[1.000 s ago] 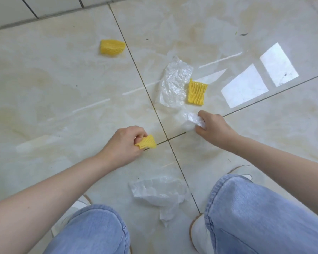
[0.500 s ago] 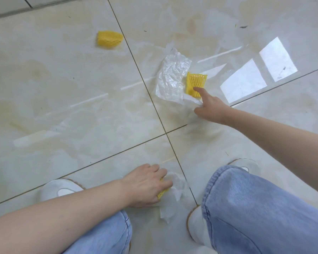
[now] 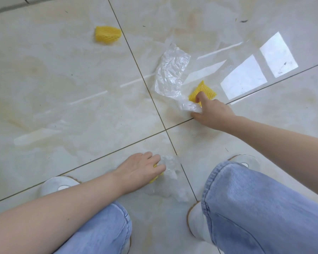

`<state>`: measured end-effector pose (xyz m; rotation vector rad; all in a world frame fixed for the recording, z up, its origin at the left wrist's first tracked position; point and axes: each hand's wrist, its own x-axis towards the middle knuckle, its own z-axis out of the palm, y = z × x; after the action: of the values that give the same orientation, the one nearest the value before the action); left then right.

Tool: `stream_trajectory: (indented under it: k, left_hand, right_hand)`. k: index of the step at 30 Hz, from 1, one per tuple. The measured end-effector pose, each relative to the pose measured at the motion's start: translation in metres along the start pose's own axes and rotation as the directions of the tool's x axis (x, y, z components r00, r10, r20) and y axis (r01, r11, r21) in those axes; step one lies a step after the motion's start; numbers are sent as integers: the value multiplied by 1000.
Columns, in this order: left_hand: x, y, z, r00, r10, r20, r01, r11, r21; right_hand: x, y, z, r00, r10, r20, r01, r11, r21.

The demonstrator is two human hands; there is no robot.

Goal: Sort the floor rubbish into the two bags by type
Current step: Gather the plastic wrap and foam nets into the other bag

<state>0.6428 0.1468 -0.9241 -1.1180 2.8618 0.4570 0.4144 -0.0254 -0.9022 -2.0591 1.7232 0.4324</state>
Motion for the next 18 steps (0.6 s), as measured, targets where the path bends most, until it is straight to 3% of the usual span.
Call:
stream_trajectory:
  k: [3,9,15,18]
  left_hand:
    - [2,-11,0,999,-48,-5,48,999,-23]
    - [-1,-46,-7,959,-283,-27,273,943,-188]
    - [-3,-87,-16,827,-560,-53,513,790,-335]
    - [-3,-101,-20,767,-635,-87,564,733,-381]
  right_hand:
    - [1,0,-1,998,5,-57,-5,1000,-1]
    - [10,3,-12,990,-57,-127,61,998,29]
    - [26,10,-19,999,43,-32,-42,998,45]
    - [34,14,-17,997,70,-34,-69,997,23]
